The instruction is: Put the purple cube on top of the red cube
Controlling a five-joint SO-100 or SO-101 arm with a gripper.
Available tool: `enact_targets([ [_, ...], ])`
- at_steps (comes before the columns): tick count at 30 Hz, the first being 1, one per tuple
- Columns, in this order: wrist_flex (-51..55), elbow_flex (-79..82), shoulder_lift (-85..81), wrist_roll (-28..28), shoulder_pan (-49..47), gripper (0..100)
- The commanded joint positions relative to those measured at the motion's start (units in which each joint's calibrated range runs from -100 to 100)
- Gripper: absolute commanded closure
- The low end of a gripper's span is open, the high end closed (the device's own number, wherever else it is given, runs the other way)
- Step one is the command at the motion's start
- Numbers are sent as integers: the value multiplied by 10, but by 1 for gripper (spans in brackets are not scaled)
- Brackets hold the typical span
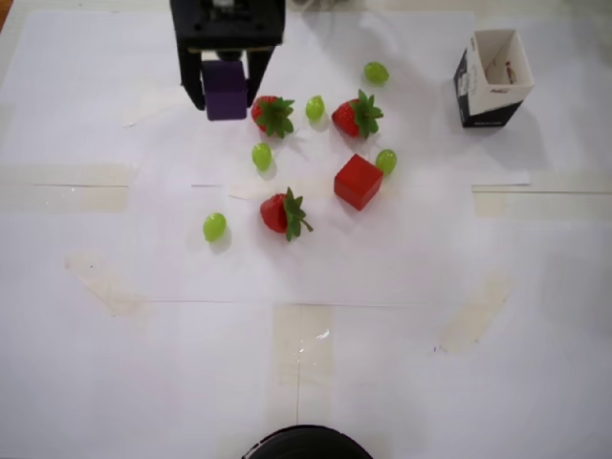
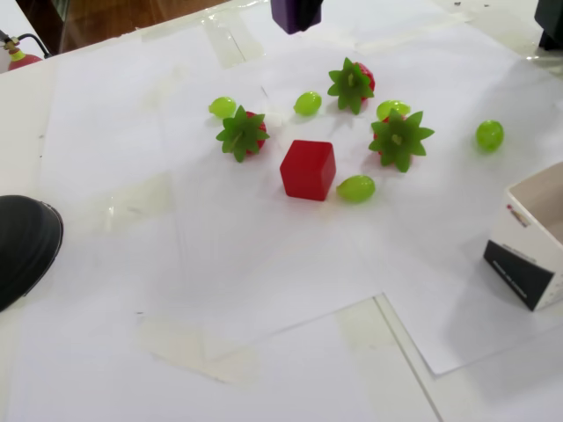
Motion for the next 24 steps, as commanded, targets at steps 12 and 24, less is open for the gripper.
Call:
enact_targets([
  [12,47,-169,36,-14,-156,96],
  [24,28,-160,91,-40,-204,96],
])
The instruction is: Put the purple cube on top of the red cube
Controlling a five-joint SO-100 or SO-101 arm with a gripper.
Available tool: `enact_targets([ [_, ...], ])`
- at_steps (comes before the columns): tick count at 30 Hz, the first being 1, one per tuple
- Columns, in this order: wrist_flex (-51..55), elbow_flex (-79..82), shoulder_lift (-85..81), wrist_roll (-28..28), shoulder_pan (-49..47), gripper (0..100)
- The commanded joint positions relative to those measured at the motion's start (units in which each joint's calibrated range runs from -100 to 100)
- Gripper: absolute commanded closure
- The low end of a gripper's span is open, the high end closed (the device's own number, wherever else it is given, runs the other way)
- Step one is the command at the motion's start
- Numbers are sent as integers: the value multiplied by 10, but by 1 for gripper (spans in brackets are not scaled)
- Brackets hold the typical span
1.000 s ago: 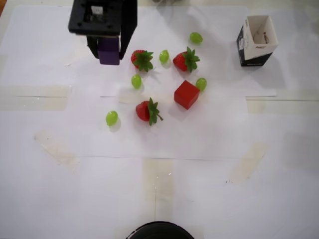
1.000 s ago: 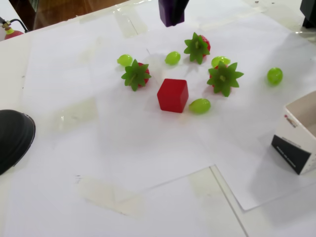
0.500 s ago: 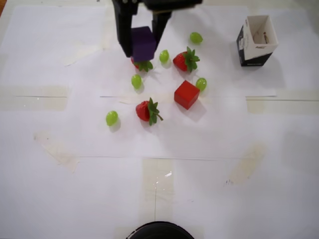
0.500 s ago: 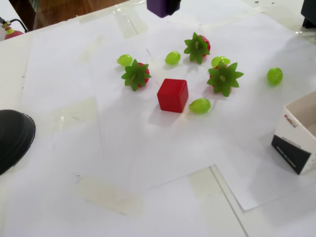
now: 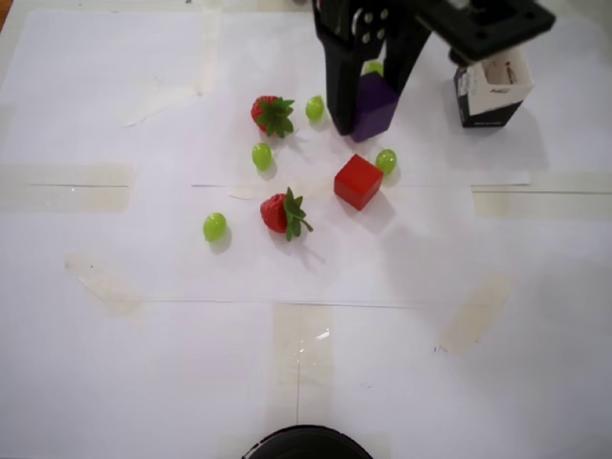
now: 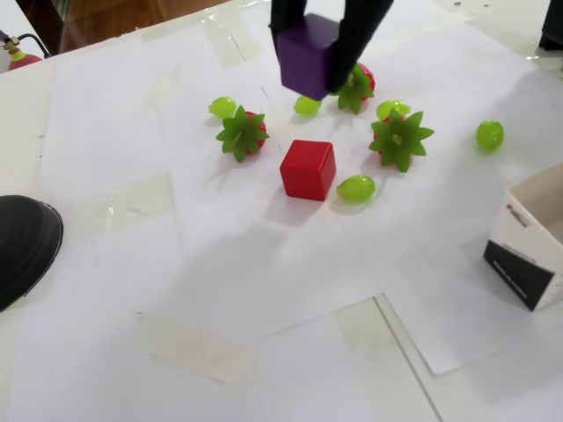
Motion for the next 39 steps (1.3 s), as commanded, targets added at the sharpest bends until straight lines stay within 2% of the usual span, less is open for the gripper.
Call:
enact_targets([
  [1,-19,-38,5,-6,-9,96],
  [15,-107,15,52,-34,-13,96],
  [39,-126,59,58,-20,4,96],
])
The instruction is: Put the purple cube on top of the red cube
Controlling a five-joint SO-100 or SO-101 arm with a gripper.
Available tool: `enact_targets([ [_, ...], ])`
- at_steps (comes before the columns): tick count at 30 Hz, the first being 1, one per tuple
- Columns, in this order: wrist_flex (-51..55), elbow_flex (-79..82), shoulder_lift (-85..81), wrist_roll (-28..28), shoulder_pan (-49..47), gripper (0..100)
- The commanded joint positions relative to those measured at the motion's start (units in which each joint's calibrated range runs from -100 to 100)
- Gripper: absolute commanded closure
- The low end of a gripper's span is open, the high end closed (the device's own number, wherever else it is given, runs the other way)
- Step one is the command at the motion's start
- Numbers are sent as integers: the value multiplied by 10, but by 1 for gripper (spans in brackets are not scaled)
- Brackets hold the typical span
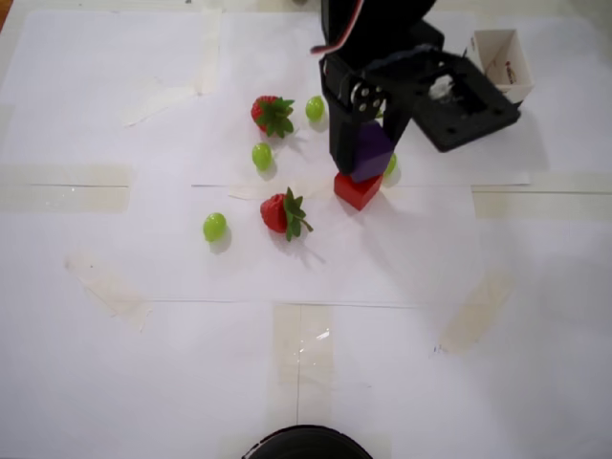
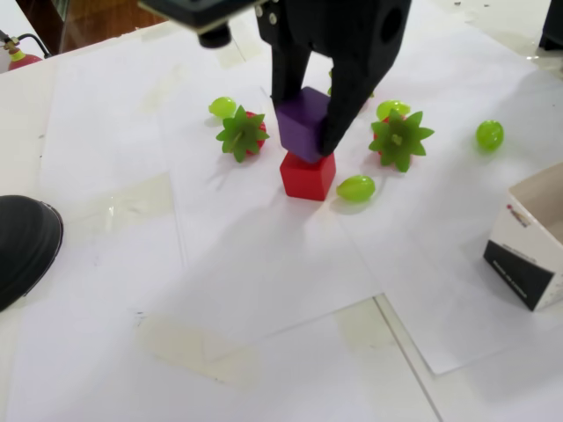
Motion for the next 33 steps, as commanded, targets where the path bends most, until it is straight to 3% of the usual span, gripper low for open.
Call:
enact_targets([
  [1,-21,7,-14,2,5,96],
  [27,-77,61,-16,-2,6,96],
  [33,-88,77,-20,-4,8,88],
])
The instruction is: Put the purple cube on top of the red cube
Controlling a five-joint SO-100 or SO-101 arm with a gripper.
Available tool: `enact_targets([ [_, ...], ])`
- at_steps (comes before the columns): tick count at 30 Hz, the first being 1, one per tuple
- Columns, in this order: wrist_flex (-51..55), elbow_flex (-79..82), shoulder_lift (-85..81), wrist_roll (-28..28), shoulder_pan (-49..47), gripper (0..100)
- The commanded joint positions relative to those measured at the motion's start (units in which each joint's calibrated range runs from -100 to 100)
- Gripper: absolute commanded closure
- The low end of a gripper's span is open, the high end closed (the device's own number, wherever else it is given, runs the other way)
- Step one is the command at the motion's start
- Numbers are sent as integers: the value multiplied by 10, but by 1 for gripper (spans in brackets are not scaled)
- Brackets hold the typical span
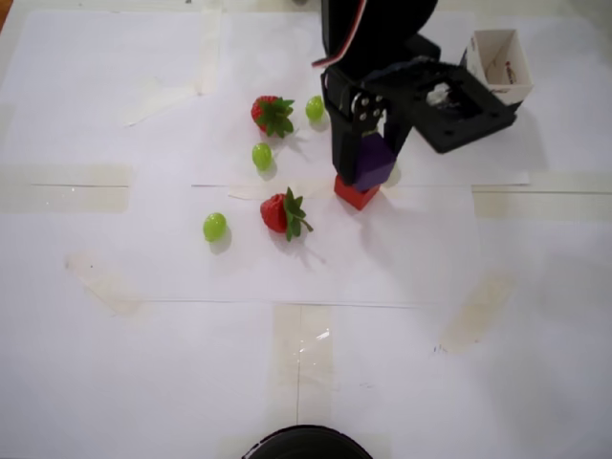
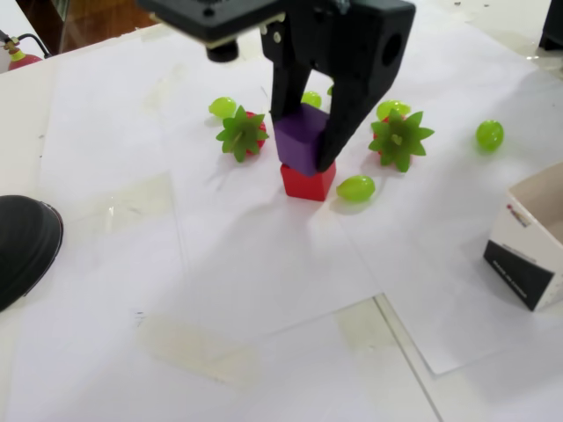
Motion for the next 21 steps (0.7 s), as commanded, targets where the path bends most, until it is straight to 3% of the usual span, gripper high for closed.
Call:
enact_targets([
  [1,-6,6,-16,-4,10,87],
  [7,8,12,-21,-13,13,77],
  [21,13,11,-35,-2,18,66],
])
